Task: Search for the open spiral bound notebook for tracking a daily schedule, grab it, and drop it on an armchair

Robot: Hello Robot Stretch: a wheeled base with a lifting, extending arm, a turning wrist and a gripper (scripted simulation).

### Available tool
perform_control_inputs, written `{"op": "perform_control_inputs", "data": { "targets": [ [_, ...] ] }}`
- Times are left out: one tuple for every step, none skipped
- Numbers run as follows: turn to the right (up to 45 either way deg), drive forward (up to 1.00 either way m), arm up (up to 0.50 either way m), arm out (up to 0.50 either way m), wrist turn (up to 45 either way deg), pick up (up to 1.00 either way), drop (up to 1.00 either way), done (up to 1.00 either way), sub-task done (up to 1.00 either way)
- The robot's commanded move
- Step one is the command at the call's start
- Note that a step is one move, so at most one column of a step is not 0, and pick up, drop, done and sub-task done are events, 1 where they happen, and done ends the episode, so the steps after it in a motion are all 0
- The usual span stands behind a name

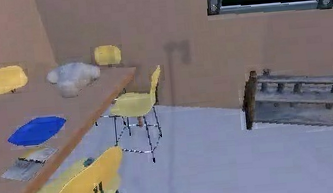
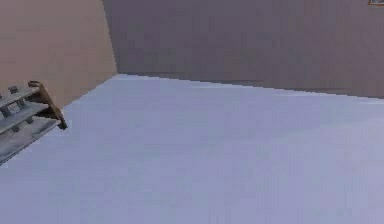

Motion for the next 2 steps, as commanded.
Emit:
{"op": "perform_control_inputs", "data": {
  "targets": [
    [-45.0, 0.00, 0.00, 0.00, 0.0, 0.00, 0.00, 0.00, 0.00],
    [-45.0, 0.00, 0.00, 0.00, 0.0, 0.00, 0.00, 0.00, 0.00]
  ]
}}
